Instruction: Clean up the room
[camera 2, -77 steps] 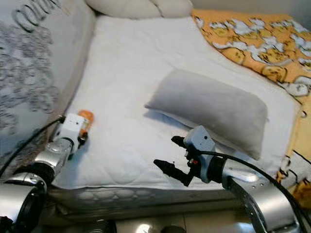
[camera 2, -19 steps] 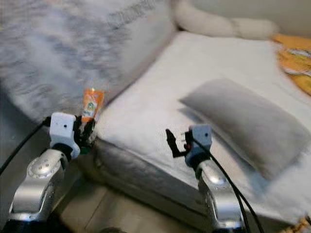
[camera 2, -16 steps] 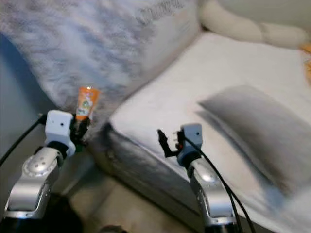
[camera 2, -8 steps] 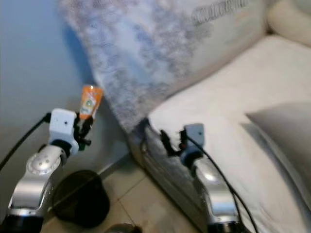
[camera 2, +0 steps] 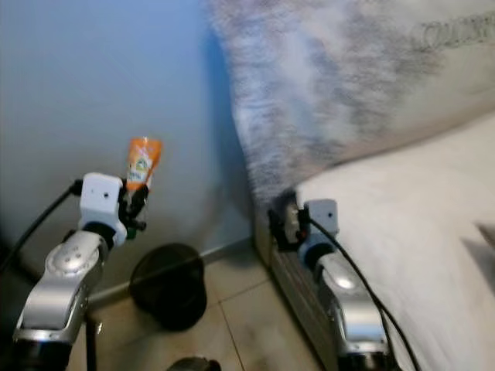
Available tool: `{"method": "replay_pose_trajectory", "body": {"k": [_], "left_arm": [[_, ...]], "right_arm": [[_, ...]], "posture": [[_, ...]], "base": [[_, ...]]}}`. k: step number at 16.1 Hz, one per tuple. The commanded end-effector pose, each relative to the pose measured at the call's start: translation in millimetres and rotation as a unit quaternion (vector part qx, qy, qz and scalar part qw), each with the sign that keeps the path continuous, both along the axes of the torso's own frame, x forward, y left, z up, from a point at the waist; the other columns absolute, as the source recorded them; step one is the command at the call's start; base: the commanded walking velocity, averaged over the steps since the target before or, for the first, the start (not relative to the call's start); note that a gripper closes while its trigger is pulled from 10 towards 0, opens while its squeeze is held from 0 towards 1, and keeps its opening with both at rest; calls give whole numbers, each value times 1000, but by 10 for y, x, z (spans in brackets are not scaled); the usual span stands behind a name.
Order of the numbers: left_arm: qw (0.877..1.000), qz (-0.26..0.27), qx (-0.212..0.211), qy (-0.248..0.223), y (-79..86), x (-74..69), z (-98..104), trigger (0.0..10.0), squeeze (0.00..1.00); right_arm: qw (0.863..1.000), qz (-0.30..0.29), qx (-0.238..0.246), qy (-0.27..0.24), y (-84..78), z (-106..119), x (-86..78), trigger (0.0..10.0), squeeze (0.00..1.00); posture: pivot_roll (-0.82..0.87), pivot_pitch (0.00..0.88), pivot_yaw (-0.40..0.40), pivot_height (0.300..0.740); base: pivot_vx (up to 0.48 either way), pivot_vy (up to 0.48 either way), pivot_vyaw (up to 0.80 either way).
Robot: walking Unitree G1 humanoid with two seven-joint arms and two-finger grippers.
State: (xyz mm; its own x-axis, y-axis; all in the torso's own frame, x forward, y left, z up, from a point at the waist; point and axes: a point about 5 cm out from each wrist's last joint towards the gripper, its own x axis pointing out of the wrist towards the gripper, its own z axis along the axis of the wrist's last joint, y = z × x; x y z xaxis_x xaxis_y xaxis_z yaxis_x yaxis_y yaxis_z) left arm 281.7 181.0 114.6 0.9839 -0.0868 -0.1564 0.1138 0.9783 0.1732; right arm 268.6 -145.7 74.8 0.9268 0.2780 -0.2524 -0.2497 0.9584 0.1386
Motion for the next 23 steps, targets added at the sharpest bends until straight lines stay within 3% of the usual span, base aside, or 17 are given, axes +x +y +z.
{"method": "replay_pose_trajectory", "body": {"k": [1, 6, 9, 18, 19, 23], "left_arm": [[1000, 4, 2, 2, 1, 10, -9, 10000, 0], [1000, -1, 12, -5, -16, 19, 3, 10000, 0], [1000, 0, 16, -9, -15, 15, 9, 10000, 0], [1000, -6, 18, -7, -29, -16, -17, 10000, 0], [1000, -4, -4, 0, -31, -15, -36, 10000, 0], [1000, -11, -1, 2, -19, -22, -44, 10000, 0]], "right_arm": [[1000, 18, 4, -8, 69, 69, 33, 10000, 0], [999, 13, 25, -16, 112, 92, 63, 10000, 0], [1000, 7, 8, -15, 105, 65, 78, 10000, 0], [1000, 6, 0, -18, 132, 33, 81, 10000, 0], [1000, 5, 0, -18, 130, 33, 83, 10000, 0], [1000, 5, -5, -20, 135, 33, 83, 10000, 0]], "posture": [[88, 0, 66, 740], [91, 0, 56, 740], [94, 0, 51, 740], [95, 0, 55, 740], [94, 0, 55, 740], [97, 0, 58, 740]], "base": [[0, 0, 800], [0, 0, 800], [0, 0, 800], [0, -418, 0], [0, 0, 0], [0, 0, 0]]}}
